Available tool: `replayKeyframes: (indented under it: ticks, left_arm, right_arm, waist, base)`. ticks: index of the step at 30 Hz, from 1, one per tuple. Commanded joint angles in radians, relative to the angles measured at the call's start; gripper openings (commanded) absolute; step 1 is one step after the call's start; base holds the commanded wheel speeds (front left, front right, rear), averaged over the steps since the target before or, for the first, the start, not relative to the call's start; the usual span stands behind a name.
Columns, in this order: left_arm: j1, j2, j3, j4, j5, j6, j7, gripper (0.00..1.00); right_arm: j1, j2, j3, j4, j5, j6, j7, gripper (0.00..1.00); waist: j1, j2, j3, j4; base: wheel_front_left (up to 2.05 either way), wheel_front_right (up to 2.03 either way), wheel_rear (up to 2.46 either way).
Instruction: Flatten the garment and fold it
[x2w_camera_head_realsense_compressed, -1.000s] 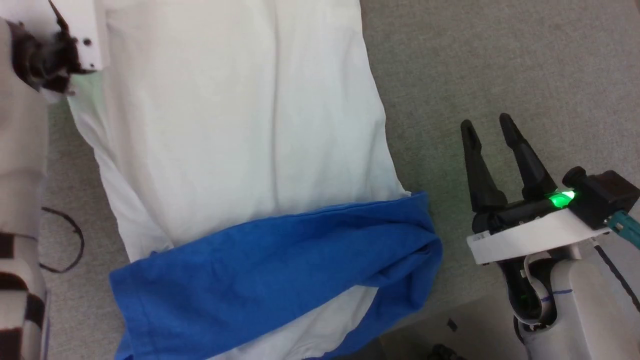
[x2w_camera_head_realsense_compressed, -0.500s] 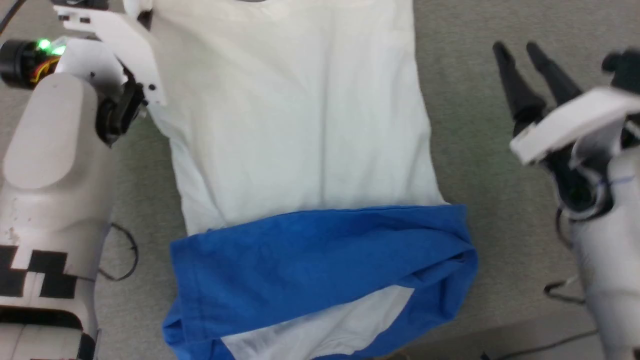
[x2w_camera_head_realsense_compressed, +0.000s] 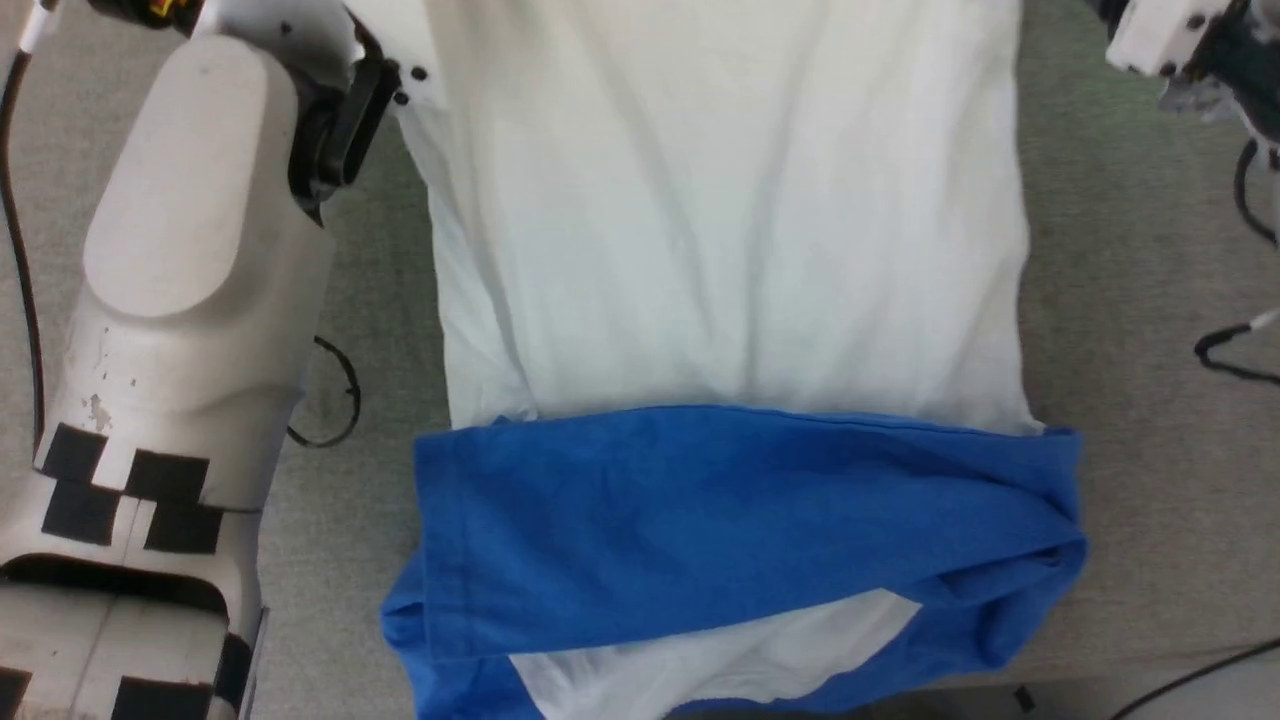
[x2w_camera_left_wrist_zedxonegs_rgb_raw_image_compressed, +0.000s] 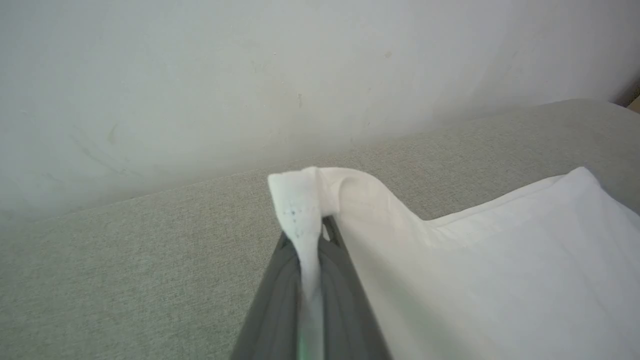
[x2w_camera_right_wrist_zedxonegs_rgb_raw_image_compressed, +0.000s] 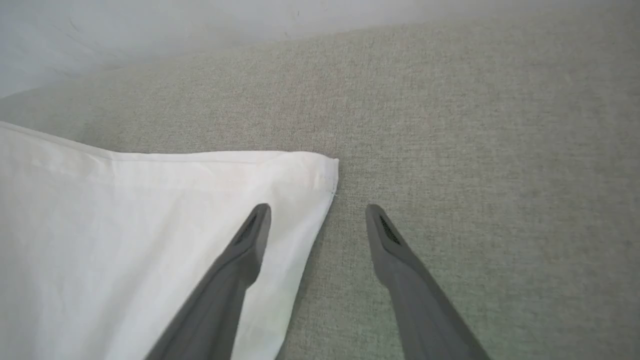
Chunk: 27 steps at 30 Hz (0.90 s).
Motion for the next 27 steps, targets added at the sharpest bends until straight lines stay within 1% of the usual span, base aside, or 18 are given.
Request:
replayKeyframes:
  ticks: [1,7,11,12,13,14,15,17,20,23,27]
  left_arm:
    - [-0.016,-0.003,-0.002,-0.006,0.006,0.0,-0.008,0.0]
    - [-0.022,-0.014,-0.01,-0.02,0.0,-0.006,-0.043,0.0]
    - [-0.013,-0.006,-0.011,-0.013,-0.006,-0.012,-0.055,0.0]
    - [-0.012,-0.005,-0.011,-0.011,-0.008,-0.013,-0.057,0.0]
    - [-0.011,-0.002,-0.011,-0.008,-0.009,-0.014,-0.057,0.0]
    - [-0.011,0.001,-0.011,-0.005,-0.01,-0.015,-0.058,0.0]
    - [-0.012,0.002,-0.012,-0.002,-0.012,-0.016,-0.058,0.0]
    - [-0.013,0.004,-0.013,0.009,-0.015,-0.018,-0.056,0.0]
    - [-0.02,0.008,-0.014,0.031,-0.021,-0.022,-0.057,0.0]
    - [-0.03,0.012,-0.01,0.055,-0.027,-0.026,-0.071,0.0]
    - [-0.044,0.024,-0.009,0.095,-0.025,-0.032,-0.116,0.0]
  right_arm:
    - [-0.02,0.0,0.006,0.011,0.002,-0.001,0.004,1.0]
    - [-0.093,-0.01,0.074,0.127,-0.034,-0.001,0.061,1.0]
    - [-0.084,0.001,0.117,0.191,-0.016,-0.001,0.165,1.0]
    - [-0.08,0.002,0.127,0.196,-0.007,-0.001,0.189,0.81]
    - [-0.076,0.0,0.136,0.202,-0.002,-0.001,0.209,0.44]
    - [-0.073,-0.002,0.141,0.207,0.005,-0.001,0.227,0.2]
    - [-0.073,-0.004,0.144,0.208,0.012,-0.001,0.234,0.0]
    - [-0.075,-0.011,0.152,0.202,0.02,-0.001,0.235,0.0]
    - [-0.083,-0.026,0.161,0.18,0.024,-0.001,0.195,0.0]
    - [-0.096,-0.053,0.194,0.152,-0.005,-0.001,0.131,0.0]
    - [-0.111,-0.077,0.219,0.126,-0.02,-0.001,0.024,0.0]
  waist:
    - [-0.0002,0.0,0.052,0.05]
    - [-0.0002,0.0,0.079,0.079]
    - [-0.0002,0.0,0.081,0.081]
    - [-0.0002,0.0,0.08,0.08]
    - [-0.0002,0.0,0.081,0.079]
    - [-0.0002,0.0,0.081,0.078]
    - [-0.0002,0.0,0.08,0.077]
    - [-0.0002,0.0,0.075,0.072]
    - [-0.0002,0.0,0.058,0.065]
    - [-0.0002,0.0,0.033,0.06]
    - [-0.0002,0.0,-0.019,0.055]
  base:
    - [0.0,0.0,0.0]
    - [0.0,0.0,0.0]
    - [0.0,0.0,0.0]
    - [0.0,0.0,0.0]
    - [0.0,0.0,0.0]
    - [0.0,0.0,0.0]
    - [0.0,0.0,0.0]
    - [0.0,0.0,0.0]
    - [0.0,0.0,0.0]
    - [0.0,0.0,0.0]
    - [0.0,0.0,0.0]
